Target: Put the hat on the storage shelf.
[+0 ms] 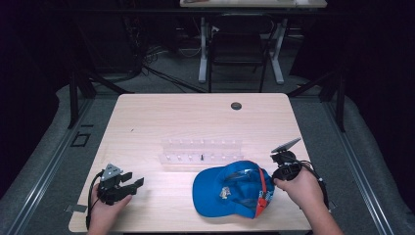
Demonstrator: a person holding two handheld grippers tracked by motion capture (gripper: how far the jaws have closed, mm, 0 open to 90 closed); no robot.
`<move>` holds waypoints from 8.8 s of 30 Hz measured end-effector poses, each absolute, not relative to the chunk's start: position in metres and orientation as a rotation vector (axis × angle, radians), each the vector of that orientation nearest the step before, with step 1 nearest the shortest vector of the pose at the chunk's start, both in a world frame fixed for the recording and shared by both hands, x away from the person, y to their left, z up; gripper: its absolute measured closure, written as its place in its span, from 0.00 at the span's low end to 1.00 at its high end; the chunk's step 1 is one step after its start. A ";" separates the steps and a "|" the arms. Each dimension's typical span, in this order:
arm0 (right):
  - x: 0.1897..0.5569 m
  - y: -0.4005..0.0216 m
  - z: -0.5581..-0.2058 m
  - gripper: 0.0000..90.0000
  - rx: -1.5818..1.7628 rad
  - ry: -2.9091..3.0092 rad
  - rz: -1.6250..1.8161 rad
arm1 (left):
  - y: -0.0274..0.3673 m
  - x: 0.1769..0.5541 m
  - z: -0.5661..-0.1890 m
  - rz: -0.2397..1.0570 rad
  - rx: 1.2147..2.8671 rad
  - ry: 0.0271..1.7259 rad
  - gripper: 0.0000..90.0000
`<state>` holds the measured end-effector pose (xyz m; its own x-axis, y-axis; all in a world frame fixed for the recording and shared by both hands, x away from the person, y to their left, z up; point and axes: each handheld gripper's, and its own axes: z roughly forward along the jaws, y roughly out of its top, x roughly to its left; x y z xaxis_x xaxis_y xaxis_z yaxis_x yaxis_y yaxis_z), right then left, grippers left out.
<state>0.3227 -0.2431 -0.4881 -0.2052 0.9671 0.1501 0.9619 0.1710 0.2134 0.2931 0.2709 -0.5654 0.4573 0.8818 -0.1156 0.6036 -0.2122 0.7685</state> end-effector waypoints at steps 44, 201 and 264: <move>0.325 -0.271 -0.414 1.00 2.181 2.452 0.734 | 0.270 0.293 -0.566 0.451 1.923 1.246 0.48; 0.349 -0.180 -0.317 1.00 1.966 2.500 1.776 | 0.053 0.235 -0.496 0.387 1.999 0.627 0.97; 0.341 -0.214 -0.319 0.94 1.948 2.360 1.635 | 0.121 0.259 -0.428 0.580 1.816 0.677 0.99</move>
<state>0.3409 -0.2143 -0.3190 -0.3329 0.5919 0.7340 0.8952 -0.0460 0.4432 0.2586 0.1214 -0.4277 0.7209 0.6896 0.0691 0.1734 -0.2761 0.9453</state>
